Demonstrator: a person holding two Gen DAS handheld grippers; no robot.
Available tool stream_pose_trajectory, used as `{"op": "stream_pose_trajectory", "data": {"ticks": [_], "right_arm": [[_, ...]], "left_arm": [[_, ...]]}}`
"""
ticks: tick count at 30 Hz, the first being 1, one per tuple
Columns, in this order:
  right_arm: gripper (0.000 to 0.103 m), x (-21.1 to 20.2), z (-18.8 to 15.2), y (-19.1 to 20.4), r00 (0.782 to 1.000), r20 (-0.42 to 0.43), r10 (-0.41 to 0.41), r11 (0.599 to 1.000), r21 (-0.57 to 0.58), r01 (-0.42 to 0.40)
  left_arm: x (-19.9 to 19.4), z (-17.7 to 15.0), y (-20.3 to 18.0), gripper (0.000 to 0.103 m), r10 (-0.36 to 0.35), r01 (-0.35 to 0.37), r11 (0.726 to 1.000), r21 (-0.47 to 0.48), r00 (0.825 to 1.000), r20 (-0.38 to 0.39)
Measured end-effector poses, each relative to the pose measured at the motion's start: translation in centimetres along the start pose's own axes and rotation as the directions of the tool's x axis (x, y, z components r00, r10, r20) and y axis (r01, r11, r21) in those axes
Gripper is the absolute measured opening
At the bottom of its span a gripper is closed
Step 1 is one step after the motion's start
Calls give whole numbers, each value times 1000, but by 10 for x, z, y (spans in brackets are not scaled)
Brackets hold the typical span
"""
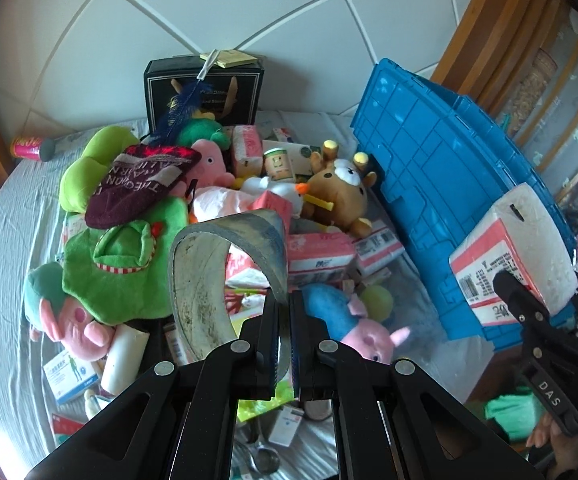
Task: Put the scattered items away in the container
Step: 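Lift the tape roll and tissue pack and carry both toward the blue crate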
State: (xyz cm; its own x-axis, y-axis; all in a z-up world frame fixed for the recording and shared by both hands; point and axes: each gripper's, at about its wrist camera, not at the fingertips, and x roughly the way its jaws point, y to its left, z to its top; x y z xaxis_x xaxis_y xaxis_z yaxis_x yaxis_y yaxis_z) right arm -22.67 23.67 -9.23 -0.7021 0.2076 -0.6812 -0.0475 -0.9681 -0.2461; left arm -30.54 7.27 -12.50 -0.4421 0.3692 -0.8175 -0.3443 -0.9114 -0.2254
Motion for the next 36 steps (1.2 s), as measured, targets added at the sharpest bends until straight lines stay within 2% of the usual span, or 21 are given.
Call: {"op": "stream_pose_trajectory", "data": {"ticks": [10, 18, 25, 36], "right_arm": [[55, -32, 9, -99, 993, 116, 23, 999, 42, -28], [55, -46, 5, -182, 984, 179, 2, 995, 93, -19], [55, -49, -6, -246, 983, 182, -34, 990, 144, 8], [55, -47, -31, -327, 986, 139, -95, 974, 217, 64]], "left_arm": [[-25, 39, -93, 4, 11, -14, 1000, 27, 996, 89], [-35, 68, -184, 5, -28, 14, 996, 93, 988, 150], [-40, 87, -268, 5, -86, 51, 983, 176, 977, 196], [-20, 103, -378, 5, -162, 108, 953, 284, 971, 174]]}}
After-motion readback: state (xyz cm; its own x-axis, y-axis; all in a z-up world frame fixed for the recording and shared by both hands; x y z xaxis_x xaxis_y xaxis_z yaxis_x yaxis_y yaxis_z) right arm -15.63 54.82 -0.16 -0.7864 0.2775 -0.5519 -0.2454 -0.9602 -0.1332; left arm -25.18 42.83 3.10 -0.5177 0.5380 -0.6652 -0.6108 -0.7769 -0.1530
